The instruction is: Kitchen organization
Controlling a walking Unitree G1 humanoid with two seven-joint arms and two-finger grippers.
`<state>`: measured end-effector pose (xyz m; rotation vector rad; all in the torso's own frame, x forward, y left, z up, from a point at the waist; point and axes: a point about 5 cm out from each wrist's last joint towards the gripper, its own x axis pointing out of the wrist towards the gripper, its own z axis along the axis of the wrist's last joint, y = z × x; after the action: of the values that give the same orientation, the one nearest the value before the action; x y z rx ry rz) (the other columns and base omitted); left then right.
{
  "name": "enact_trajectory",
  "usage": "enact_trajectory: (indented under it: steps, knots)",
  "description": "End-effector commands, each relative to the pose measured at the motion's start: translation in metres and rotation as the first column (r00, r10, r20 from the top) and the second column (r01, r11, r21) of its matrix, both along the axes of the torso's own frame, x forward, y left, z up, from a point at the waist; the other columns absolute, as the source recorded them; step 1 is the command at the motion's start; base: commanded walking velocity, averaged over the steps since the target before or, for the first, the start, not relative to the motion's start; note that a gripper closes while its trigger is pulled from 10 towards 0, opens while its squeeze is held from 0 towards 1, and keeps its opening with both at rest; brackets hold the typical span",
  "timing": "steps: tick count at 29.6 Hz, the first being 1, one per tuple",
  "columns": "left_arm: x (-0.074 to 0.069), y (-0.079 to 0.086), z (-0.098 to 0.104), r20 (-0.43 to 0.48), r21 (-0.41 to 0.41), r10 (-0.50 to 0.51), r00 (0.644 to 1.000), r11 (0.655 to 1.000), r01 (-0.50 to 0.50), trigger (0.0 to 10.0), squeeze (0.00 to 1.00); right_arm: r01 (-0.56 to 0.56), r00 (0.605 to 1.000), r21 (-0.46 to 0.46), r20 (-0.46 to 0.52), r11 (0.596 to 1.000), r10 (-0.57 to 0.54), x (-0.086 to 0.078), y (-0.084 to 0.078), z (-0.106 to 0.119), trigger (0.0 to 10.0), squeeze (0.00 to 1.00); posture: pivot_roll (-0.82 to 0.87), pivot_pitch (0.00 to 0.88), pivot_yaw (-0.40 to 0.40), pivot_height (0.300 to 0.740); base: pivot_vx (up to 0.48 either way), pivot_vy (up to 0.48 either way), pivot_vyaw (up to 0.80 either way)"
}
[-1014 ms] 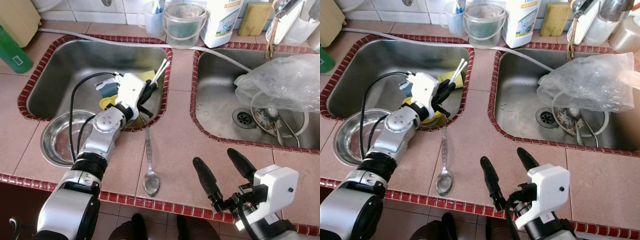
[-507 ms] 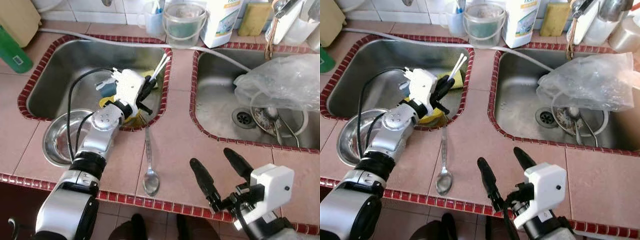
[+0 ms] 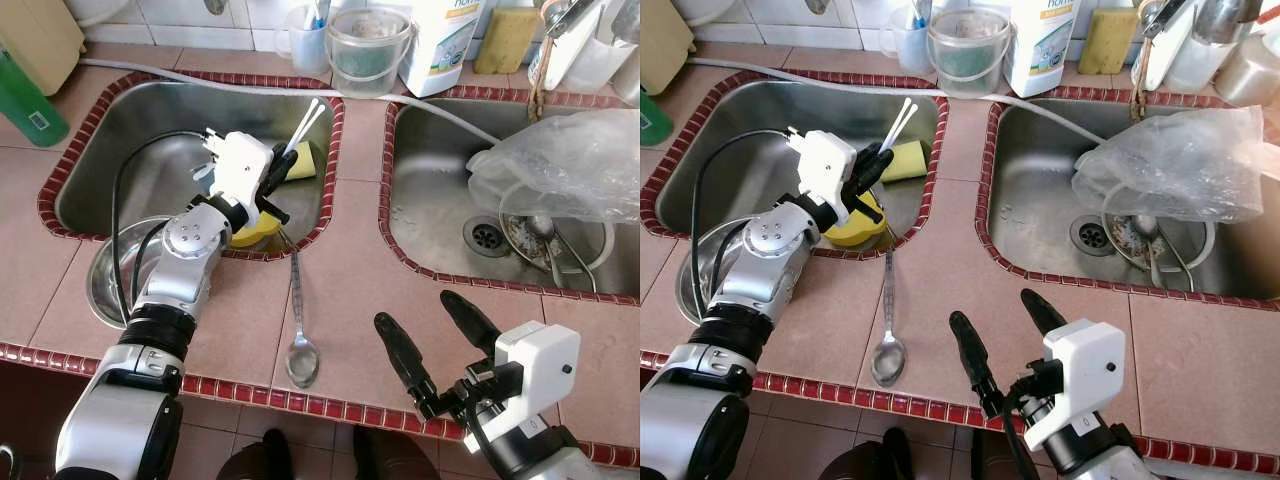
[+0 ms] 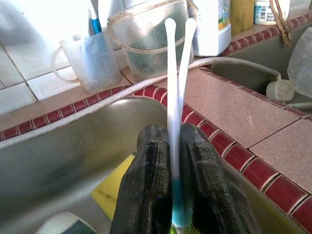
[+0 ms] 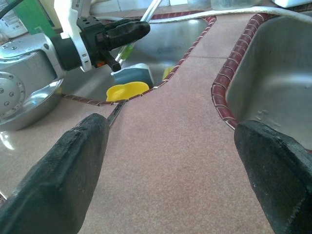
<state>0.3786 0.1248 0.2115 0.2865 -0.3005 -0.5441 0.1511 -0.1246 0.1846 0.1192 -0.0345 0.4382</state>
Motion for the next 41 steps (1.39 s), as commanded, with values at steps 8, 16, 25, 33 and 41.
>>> enact_trajectory:
  steps: [8,16,25,33,41]
  knots:
    - [-0.0024,0.0053,-0.0040,-0.008,0.052,-0.017,1.000,0.999,0.017,10.0,0.00,-0.002,1.000,-0.012,-0.006,1.000,0.002,-0.0012,-0.0034,-0.0020,10.0,0.00,-0.29,0.255,0.036,0.740,0.000,0.000,0.00]
    - [-0.0013,0.0034,-0.0026,-0.004,0.059,-0.020,1.000,0.998,0.021,10.0,0.00,-0.014,1.000,-0.013,0.002,1.000,0.014,0.0004,-0.0025,-0.0009,10.0,0.00,-0.29,0.254,0.030,0.740,0.000,0.000,0.00]
    - [-0.0023,0.0062,-0.0042,-0.017,0.065,-0.028,0.999,0.997,0.029,10.0,1.00,-0.013,1.000,-0.016,0.002,1.000,0.013,0.0003,-0.0039,-0.0006,10.0,0.00,-0.28,0.260,0.028,0.740,0.000,0.000,0.00]
    - [-0.0020,0.0073,-0.0020,-0.016,0.056,-0.028,0.999,0.998,0.029,10.0,1.00,-0.016,1.000,-0.017,0.000,1.000,0.016,0.0004,-0.0039,-0.0013,10.0,0.00,-0.28,0.260,0.027,0.740,0.000,0.000,0.00]
    - [-0.0020,0.0069,-0.0011,-0.017,0.053,-0.032,0.999,0.998,0.032,10.0,1.00,-0.017,1.000,-0.017,-0.001,1.000,0.017,0.0008,-0.0041,-0.0012,10.0,0.00,-0.28,0.260,0.026,0.740,0.000,0.000,0.00]
